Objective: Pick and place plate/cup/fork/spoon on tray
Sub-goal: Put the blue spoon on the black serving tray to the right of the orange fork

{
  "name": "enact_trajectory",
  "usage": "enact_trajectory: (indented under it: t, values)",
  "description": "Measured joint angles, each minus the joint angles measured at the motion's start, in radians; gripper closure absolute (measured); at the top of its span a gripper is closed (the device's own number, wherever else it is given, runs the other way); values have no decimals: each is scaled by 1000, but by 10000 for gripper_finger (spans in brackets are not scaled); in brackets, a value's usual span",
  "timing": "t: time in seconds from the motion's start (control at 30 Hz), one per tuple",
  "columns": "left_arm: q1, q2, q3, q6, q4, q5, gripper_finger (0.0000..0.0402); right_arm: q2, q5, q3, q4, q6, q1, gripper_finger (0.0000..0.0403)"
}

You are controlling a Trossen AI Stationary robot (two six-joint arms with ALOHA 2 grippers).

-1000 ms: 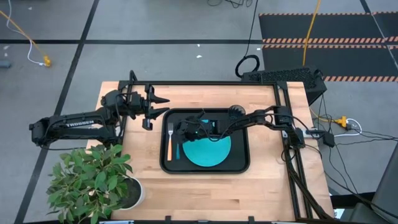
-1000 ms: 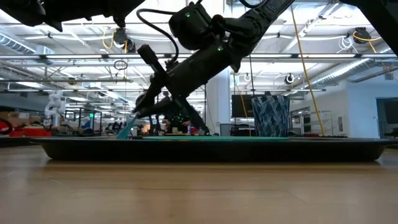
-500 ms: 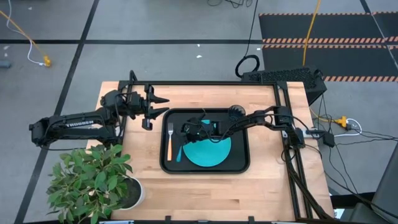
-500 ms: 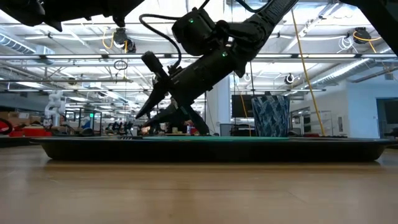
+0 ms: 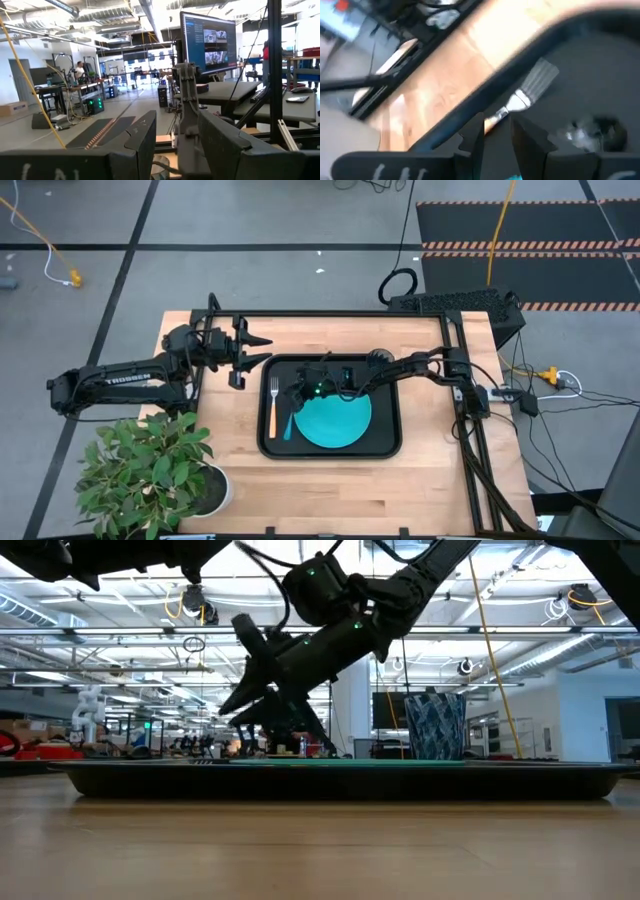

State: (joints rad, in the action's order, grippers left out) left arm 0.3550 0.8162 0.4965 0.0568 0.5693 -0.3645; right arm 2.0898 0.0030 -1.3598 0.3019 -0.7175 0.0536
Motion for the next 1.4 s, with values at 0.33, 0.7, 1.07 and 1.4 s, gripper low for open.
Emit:
enact_trajectory:
  t: [0.33, 0.7, 1.07, 1.4]
  values:
    - [1, 0, 0, 137, -159, 171, 252, -154, -28, 0, -105, 555, -23, 316]
    - [0, 14, 0, 88, -351, 365, 252, -450, 32, 0, -409, 855, -70, 316]
    - [0, 203, 0, -17, -484, 365, 252, -704, 212, 376, -17, 992, -114, 316]
    - [16, 433, 76, -165, -559, 292, 252, -867, 261, 640, 496, 1045, -94, 316]
